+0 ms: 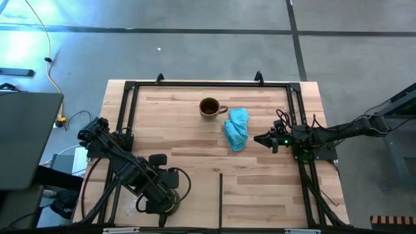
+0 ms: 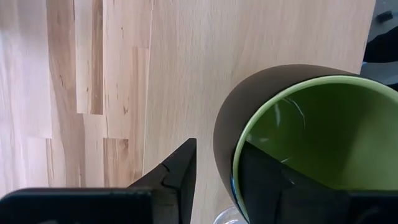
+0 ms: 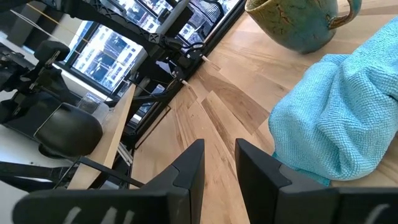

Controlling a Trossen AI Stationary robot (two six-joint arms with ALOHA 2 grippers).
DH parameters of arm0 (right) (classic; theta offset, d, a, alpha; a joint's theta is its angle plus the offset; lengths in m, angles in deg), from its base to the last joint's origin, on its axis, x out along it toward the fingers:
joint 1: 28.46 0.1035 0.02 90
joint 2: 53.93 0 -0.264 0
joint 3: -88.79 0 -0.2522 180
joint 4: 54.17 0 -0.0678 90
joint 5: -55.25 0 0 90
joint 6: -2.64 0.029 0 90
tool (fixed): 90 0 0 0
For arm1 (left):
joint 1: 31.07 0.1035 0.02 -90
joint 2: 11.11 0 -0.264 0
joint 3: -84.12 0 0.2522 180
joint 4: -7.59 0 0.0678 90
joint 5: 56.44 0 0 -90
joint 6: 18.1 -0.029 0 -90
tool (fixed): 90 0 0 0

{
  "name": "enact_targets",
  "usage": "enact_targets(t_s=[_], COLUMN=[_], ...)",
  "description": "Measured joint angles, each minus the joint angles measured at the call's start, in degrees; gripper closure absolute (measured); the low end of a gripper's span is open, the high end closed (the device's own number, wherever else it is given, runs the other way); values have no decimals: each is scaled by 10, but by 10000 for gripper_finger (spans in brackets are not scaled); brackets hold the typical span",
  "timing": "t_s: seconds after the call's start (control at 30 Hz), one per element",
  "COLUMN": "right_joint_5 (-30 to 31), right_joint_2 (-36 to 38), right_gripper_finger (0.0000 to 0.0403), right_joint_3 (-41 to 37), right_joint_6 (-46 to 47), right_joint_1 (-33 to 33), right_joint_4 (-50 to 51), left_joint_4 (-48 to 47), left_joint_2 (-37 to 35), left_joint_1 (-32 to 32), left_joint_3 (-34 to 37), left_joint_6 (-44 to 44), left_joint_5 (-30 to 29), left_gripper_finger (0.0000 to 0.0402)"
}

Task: Stack small to large cups/mugs on shelf
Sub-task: Put the black mug on the shelf

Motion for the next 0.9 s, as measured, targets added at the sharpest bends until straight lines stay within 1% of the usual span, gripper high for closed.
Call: enact_targets(t_s=[0.63,0.9], right_joint_5=[0,0], right_joint_2=[0,0], right_gripper_finger=[322,322], right_joint_3=[0,0], right_joint_6=[-1,-2], right_joint_1=[0,0], right_joint_4=[0,0], left_joint_4=[5,6], left_joint_2=[0,0], left_joint_1=[0,0], left_joint_3=[0,0], left_joint_6=[10,-2], left_joint_5=[16,18], left_gripper_finger=[305,305])
